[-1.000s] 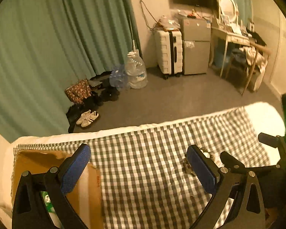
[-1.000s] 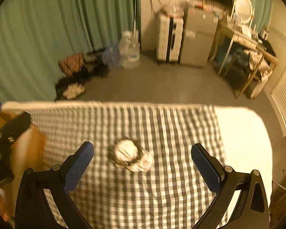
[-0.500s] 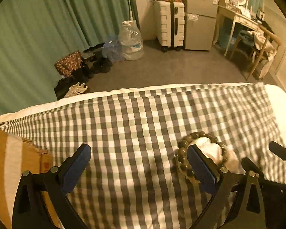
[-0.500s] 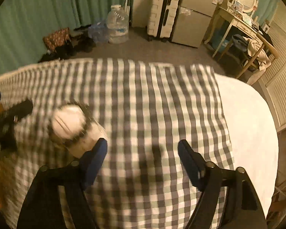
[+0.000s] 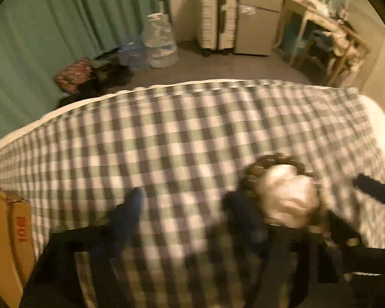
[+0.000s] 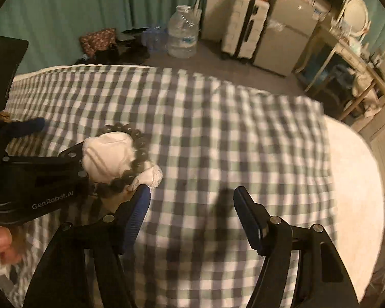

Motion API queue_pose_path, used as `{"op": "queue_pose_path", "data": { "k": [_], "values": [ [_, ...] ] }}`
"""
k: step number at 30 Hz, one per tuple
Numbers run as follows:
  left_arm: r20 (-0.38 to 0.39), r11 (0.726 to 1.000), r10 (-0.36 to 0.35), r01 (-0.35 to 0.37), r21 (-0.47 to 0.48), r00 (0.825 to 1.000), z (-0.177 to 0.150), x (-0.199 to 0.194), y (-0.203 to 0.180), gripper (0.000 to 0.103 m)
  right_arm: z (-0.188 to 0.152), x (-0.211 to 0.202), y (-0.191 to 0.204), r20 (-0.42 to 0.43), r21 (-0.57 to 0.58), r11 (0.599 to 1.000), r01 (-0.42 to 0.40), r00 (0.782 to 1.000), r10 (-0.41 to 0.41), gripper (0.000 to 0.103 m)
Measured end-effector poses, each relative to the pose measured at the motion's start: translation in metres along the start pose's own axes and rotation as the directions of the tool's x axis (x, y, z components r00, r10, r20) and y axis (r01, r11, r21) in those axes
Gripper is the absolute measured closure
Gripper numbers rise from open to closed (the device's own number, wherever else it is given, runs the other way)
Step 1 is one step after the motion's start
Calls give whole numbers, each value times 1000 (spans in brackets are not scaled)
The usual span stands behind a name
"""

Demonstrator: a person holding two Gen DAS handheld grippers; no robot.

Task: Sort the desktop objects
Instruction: 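Grasp the dark bead bracelet with the left tool while the right grasps the white lace cloth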

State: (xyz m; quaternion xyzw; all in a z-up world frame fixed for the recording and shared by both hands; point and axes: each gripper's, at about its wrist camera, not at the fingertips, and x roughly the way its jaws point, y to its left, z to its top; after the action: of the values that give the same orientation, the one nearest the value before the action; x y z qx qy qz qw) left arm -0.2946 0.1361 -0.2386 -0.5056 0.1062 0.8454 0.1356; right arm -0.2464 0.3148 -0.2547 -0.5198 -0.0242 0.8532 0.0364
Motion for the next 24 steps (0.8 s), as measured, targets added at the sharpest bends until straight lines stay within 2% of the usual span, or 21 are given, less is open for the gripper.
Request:
{"op": "queue_pose_path", "data": {
  "k": [1, 2, 3, 6, 7, 8, 9, 10, 11, 14, 19, 24],
  "values": [
    [4, 999, -17, 17, 38, 1000, -2, -3, -8, 76, -1, -1, 2, 4, 4, 1000, -21, 1000, 21, 36],
    [8, 997, -28, 27, 71, 1000, -5, -5, -16, 86, -2, -1, 5, 6, -2, 999, -32, 999, 32, 36],
    [11, 995, -45, 44, 88, 999, -8, -8, -21, 102, -3, 0, 10, 5, -25, 999, -35, 999, 36, 36],
    [15, 994, -89, 88, 60, 996, -13, -14, -21, 103, -6, 3, 23, 15, -91, 996, -3, 1000, 4, 37],
    [16, 993, -116, 115, 33, 993, -15, -16, -15, 103, -6, 3, 24, 22, -88, 996, -7, 1000, 9, 45],
    [17, 992, -126, 125, 19, 992, -14, -17, -12, 103, -7, 4, 23, 22, -72, 997, -25, 999, 26, 59],
    [24, 991, -136, 136, 1, 990, -16, -21, -7, 103, -6, 5, 22, 18, -53, 998, -42, 999, 43, 67],
    [35, 991, -135, 136, -7, 990, -18, -25, -4, 103, -7, 4, 22, 18, -39, 998, -45, 999, 46, 85],
    [47, 991, -134, 135, -11, 990, -16, -26, -1, 103, -8, 3, 23, 19, -43, 998, -40, 999, 41, 96],
    [90, 990, -136, 138, -12, 987, -16, -45, 5, 103, -13, -4, 25, 45, -53, 998, -29, 998, 31, 101],
    [140, 989, -149, 148, 14, 979, -3, -66, 4, 103, -20, -26, 11, 115, 33, 996, -78, 991, 73, 103],
    [130, 987, -161, 159, 24, 978, 2, -62, -1, 103, -22, -54, -7, 192, 89, 993, -76, 980, 58, 103]
  ]
}}
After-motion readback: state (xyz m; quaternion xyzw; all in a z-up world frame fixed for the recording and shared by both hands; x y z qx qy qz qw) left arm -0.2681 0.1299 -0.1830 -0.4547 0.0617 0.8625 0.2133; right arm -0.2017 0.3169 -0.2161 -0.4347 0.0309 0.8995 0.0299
